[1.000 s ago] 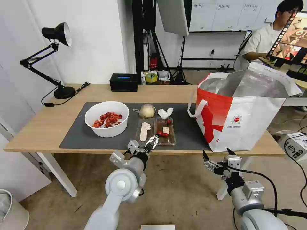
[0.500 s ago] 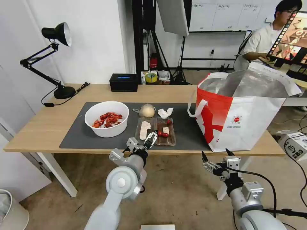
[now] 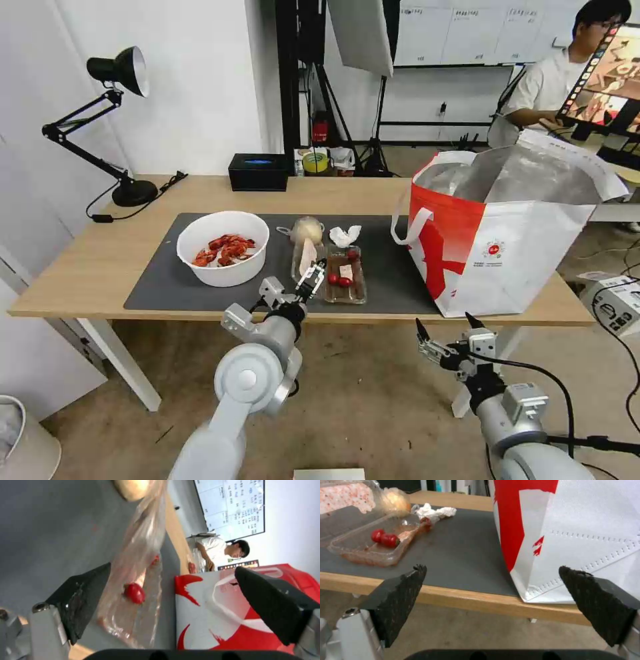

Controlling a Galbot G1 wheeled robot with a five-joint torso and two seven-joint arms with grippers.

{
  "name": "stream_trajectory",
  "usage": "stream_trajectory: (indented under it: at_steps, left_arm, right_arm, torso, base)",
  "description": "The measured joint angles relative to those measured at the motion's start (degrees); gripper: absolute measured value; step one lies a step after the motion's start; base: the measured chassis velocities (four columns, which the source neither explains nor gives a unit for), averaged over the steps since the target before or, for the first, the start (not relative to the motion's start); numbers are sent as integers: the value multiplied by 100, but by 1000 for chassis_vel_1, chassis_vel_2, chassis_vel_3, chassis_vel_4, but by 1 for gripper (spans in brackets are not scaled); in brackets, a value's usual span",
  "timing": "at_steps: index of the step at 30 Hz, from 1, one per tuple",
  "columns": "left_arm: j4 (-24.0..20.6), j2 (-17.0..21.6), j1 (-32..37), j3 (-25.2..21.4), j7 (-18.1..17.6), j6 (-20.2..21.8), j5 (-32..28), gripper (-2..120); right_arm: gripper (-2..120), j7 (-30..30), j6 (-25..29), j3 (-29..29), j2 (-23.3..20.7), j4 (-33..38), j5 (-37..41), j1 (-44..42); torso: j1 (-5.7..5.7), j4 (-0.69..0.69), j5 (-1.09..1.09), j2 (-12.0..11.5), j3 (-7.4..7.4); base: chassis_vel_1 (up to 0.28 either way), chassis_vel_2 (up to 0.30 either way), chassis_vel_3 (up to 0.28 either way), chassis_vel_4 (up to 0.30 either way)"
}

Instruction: Pick up the trash from the table and place it into the takeout bag.

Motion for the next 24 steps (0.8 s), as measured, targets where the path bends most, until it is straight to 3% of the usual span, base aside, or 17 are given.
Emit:
stream_trajectory:
  at_steps: [16, 24]
  left_arm:
    - [-44, 7, -170, 34, 111, -64, -191, 100]
    - [49, 83, -435, 281, 124, -68, -321, 100]
  right_arm:
    - [100, -9, 26, 34, 99, 37, -85, -64]
    - [100, -41, 35, 166, 132, 117, -13, -75]
  torso:
    - [0, 1, 0, 0, 0]
    - [0, 0, 0, 0, 0]
  base:
    - [0, 0, 0, 0]
    - [0, 0, 0, 0]
